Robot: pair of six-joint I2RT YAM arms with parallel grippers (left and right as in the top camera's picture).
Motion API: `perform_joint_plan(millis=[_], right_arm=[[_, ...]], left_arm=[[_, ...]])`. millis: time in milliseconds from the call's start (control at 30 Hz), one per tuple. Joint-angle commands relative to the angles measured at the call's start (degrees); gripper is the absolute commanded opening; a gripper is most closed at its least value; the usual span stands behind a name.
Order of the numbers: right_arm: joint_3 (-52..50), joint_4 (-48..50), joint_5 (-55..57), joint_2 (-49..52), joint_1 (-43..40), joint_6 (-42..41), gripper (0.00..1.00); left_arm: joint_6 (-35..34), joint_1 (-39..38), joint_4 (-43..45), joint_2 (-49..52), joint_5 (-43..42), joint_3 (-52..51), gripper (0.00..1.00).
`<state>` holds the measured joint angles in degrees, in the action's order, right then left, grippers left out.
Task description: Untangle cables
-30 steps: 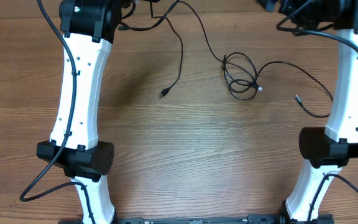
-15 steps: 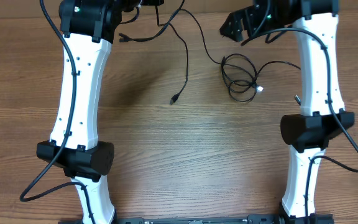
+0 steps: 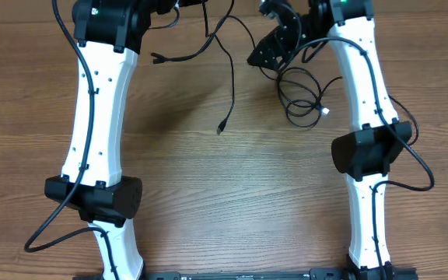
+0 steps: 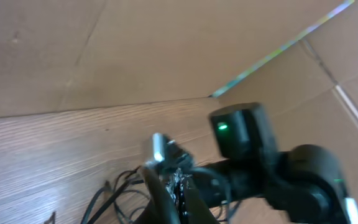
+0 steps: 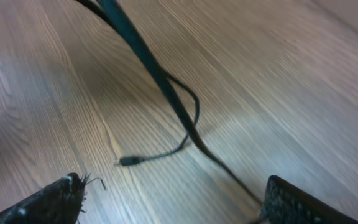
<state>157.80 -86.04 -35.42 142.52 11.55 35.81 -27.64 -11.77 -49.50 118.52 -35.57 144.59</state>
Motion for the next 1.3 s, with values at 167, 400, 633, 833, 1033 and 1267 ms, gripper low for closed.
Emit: perform_joint_plan(millis=[167, 400, 633, 833, 1033, 1267], right_arm=[[0.4, 5.9, -3.9, 0.9, 2.9, 2.6, 0.87], [0.4, 7.2, -3.7, 1.8, 3.8, 2.6, 0.11], [0.4, 12.6, 5.4, 1.8, 3.6, -7.7, 0.04], [0.5, 18.3, 29.5, 1.7, 2.6, -25.0, 0.04], [0.5, 18.2, 45.5, 0.6, 1.0, -31.8, 0.04], [0.5, 17.8, 50.9, -2.1, -3.3, -41.9, 0.04]], left_arm=[[-6.3, 2.9, 5.7, -1.4, -11.3, 1.2, 0.04], [-6.7, 3.5, 6.4, -1.4, -12.5, 1.2, 0.04], [-6.6, 5.2, 6.3, -1.4, -12.5, 1.2, 0.04], [-5.8, 7.7, 6.1, -1.4, -12.0, 1.2, 0.04], [-3.9, 10.0, 3.9, -1.4, -6.5, 1.2, 0.04], [0.6, 11.2, -3.6, -1.4, 7.8, 1.2, 0.04]])
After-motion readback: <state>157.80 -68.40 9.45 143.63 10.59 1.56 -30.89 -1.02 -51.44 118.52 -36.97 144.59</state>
